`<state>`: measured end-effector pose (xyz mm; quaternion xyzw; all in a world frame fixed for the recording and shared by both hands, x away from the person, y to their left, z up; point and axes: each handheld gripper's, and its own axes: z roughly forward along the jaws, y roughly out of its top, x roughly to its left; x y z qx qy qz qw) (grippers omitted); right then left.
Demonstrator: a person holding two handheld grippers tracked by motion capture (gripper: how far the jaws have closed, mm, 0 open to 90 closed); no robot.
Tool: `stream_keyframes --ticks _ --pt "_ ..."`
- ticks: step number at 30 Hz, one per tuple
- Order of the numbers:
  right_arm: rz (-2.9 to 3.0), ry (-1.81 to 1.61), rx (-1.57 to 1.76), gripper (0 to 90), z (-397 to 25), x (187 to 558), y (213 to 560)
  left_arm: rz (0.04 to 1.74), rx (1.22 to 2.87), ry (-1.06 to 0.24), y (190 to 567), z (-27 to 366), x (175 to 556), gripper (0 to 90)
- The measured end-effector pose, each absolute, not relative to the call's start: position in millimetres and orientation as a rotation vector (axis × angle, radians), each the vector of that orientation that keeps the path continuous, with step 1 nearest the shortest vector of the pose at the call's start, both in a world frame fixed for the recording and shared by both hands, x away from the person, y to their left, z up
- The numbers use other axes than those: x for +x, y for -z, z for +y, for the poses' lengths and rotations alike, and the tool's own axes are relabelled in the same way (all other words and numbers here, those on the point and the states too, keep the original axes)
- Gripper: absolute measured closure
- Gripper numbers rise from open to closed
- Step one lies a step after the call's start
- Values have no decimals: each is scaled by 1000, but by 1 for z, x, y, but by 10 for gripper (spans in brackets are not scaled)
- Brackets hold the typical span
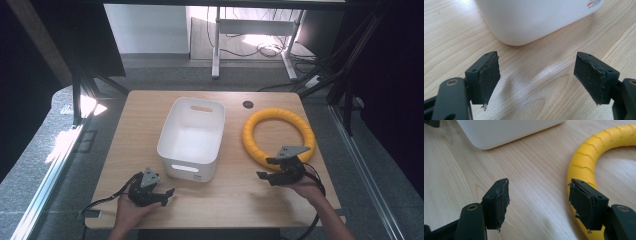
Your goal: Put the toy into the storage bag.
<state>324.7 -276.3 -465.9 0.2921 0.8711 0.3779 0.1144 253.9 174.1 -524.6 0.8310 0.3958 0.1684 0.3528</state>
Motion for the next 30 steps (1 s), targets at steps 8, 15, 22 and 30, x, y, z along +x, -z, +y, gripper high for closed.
stream_keyframes --ticks 8,15,22,30 --pt "2593 -1036 852 312 -277 343 454 1026 2158 -427 526 173 254 211" --pt "2679 -961 849 301 -278 365 450 1026 2163 -421 525 173 254 212" --pt "2717 -892 847 298 -278 375 448 1026 2173 -421 526 174 254 212" --pt "2767 -796 855 305 -275 392 452 1023 2168 -422 525 175 254 212"
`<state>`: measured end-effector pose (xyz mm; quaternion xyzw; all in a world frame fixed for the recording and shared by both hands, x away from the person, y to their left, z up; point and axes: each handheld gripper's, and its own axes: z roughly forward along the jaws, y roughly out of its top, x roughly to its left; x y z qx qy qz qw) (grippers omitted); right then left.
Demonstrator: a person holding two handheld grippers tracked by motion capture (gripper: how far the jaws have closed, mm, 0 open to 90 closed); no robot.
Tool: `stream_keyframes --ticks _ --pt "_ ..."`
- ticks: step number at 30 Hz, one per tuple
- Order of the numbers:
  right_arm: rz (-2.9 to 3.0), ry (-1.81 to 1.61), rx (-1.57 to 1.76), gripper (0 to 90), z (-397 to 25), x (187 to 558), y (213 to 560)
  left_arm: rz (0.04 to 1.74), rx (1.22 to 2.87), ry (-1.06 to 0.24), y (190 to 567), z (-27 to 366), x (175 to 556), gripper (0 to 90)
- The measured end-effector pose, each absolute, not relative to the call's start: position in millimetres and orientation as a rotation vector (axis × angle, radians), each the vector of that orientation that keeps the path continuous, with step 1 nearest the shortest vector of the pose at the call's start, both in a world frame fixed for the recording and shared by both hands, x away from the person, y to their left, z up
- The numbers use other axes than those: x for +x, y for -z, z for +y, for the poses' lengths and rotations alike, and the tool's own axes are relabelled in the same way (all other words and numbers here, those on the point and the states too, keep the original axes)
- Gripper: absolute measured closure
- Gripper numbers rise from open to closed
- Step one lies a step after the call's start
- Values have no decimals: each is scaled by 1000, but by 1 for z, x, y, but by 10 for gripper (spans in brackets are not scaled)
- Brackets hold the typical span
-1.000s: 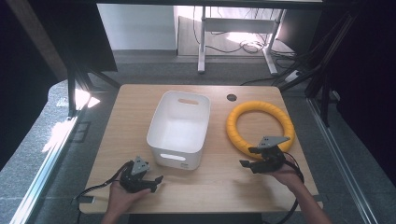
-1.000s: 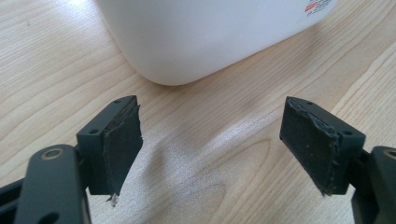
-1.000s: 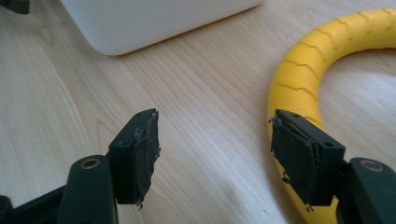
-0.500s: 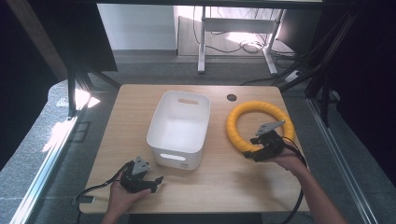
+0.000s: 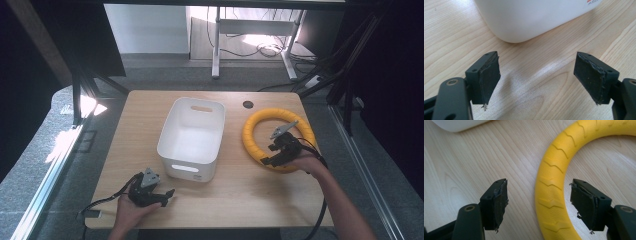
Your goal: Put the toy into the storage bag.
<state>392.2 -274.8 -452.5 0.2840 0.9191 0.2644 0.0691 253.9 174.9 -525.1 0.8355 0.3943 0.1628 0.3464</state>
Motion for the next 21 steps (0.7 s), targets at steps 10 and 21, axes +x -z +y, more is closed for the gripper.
stream_keyframes --ticks 10,21 --pt "2833 -660 863 313 -272 406 467 1023 2177 -421 526 174 255 212" --pt "2874 -508 835 344 -271 413 482 1024 2176 -422 526 174 254 212"
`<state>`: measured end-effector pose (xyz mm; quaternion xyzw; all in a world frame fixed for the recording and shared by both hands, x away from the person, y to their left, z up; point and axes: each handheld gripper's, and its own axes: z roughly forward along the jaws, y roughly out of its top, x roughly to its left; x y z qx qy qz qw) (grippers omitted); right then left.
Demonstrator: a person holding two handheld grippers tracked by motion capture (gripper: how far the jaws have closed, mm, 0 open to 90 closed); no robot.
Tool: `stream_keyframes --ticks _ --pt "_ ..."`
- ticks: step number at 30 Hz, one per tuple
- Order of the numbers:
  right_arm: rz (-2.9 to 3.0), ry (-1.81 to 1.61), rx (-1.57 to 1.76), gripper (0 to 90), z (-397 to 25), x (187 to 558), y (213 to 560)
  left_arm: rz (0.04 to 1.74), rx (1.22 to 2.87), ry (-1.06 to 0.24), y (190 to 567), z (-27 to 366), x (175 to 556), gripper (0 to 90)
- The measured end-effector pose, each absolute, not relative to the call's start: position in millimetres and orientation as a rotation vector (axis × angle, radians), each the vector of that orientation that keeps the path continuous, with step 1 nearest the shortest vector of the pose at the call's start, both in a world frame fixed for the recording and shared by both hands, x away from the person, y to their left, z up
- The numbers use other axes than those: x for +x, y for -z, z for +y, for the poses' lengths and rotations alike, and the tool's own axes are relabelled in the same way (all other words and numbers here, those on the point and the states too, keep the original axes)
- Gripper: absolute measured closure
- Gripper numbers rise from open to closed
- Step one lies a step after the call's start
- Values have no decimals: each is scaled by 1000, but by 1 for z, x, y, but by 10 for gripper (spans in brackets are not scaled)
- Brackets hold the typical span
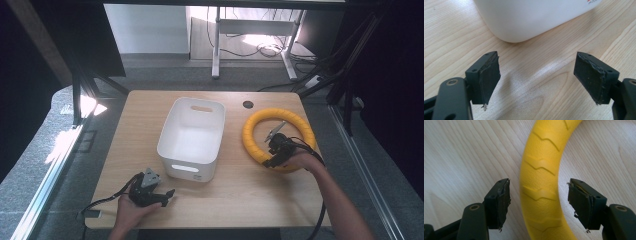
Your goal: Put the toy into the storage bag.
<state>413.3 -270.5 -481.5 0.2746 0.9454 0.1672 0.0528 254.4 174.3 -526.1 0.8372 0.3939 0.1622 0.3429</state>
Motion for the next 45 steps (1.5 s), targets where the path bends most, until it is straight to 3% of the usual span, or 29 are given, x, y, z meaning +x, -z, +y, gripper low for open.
stream_keyframes --ticks 11,22,31,45 --pt "2901 -413 808 367 -268 415 494 1024 2176 -419 527 174 255 211" --pt "2941 -339 770 477 -262 419 502 1025 2174 -422 527 174 255 211" --pt "2994 -316 757 507 -262 425 501 1026 2175 -421 528 174 255 211" --pt "2929 -740 855 516 -274 429 464 1028 2175 -422 528 174 255 210"
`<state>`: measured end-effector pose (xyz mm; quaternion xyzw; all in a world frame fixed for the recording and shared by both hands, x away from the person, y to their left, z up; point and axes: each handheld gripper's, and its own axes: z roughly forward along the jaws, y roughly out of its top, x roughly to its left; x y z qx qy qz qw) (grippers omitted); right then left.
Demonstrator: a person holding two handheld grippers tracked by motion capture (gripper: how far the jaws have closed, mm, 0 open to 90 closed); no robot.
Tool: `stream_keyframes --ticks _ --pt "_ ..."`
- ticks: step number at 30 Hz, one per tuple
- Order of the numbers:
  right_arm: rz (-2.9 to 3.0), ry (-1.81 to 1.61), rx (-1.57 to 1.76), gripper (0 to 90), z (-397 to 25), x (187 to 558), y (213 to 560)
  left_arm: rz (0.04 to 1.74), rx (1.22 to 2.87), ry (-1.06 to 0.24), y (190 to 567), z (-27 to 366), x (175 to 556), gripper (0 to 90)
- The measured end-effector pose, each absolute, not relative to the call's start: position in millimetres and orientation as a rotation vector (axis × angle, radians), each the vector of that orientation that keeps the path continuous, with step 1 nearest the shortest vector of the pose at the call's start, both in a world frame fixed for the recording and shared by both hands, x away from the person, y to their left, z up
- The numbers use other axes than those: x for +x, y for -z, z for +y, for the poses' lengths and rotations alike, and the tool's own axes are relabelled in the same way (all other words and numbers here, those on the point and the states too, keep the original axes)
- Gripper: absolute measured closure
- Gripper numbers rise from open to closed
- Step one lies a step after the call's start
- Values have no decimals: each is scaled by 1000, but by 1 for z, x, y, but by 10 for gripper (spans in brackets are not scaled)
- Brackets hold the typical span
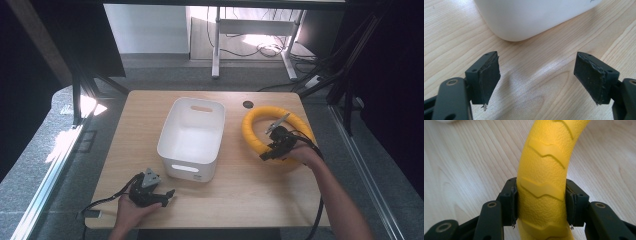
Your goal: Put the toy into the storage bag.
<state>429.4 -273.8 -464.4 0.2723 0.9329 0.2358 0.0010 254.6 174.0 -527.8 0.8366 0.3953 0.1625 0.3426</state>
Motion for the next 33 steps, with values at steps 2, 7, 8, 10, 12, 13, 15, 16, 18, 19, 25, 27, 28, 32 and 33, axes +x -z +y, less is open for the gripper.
stream_keyframes --ticks 2,7,8,10,12,13,15,16,18,19,25,27,28,32,33 --pt "2921 -774 864 516 -275 429 462 1027 2175 -423 528 174 255 211" --pt "2894 -869 873 517 -278 430 454 1027 2176 -423 528 174 255 211" --pt "2894 -869 873 517 -278 430 454 1027 2176 -423 528 174 255 211" --pt "2873 -932 881 517 -281 430 448 1027 2176 -424 528 174 255 211" --pt "2855 -989 888 517 -282 430 443 1026 2178 -424 528 174 255 210" --pt "2844 -1016 879 518 -283 430 441 1025 2177 -423 528 174 255 210" --pt "2822 -1069 884 518 -285 429 437 1025 2177 -425 528 174 255 210" --pt "2822 -1069 884 518 -285 429 437 1025 2177 -425 528 174 255 210" --pt "2793 -1115 890 518 -286 428 433 1025 2176 -426 528 175 255 210" --pt "2764 -1164 887 519 -287 427 429 1025 2176 -424 528 174 255 210" --pt "2704 -1253 861 519 -288 424 417 1026 2176 -425 528 175 255 210" --pt "2688 -1275 854 518 -289 422 413 1026 2176 -425 528 175 255 210" --pt "2675 -1293 851 518 -289 422 410 1026 2175 -425 528 175 255 210" --pt "2647 -1336 838 518 -290 419 403 1028 2174 -426 528 175 255 210" --pt "2633 -1353 822 518 -289 416 398 1029 2173 -426 528 175 254 210"
